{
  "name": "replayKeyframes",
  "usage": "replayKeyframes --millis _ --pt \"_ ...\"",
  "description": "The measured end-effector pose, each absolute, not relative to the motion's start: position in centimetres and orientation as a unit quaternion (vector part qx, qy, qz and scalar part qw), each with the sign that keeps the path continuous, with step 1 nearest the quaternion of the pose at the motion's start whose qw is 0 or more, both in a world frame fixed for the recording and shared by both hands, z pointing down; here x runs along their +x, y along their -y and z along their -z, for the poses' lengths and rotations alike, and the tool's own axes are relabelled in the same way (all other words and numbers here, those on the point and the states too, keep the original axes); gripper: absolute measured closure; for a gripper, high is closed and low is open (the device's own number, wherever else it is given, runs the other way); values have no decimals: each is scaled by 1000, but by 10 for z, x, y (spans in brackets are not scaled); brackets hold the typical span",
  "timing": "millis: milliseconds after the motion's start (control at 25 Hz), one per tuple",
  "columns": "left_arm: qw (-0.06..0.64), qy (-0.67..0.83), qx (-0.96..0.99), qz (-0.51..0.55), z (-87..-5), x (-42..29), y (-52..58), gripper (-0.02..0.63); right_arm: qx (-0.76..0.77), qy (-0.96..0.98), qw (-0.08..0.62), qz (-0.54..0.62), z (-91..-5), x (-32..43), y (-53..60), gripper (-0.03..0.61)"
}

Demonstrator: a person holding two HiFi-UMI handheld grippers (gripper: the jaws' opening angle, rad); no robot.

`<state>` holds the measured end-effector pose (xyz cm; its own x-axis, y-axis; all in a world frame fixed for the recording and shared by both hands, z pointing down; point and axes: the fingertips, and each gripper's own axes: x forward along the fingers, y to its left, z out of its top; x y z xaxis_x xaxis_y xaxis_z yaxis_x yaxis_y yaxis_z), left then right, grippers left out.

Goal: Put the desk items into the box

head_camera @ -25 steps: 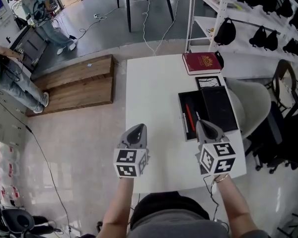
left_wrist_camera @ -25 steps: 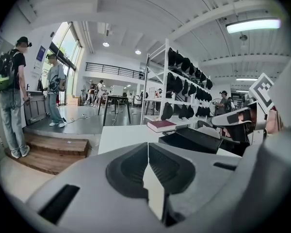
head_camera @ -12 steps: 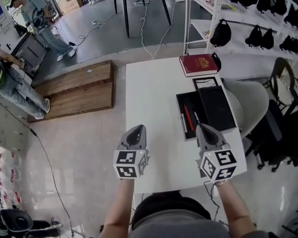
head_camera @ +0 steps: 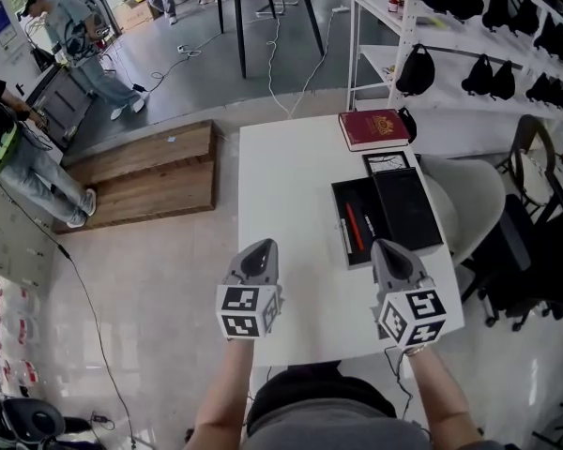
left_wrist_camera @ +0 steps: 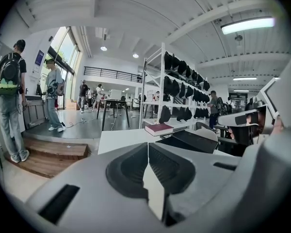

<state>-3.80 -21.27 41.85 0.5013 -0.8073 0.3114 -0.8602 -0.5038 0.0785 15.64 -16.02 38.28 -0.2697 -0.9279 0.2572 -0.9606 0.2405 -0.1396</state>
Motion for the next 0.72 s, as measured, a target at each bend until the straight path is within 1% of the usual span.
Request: replayKeyframes --millis 360,720 --pt "109 485 859 -120 -416 -39 210 606 604 786 61 -117 -379 154 160 575" --pt "110 485 859 -120 -416 -42 209 606 601 788 57 -123 -381 152 161 575"
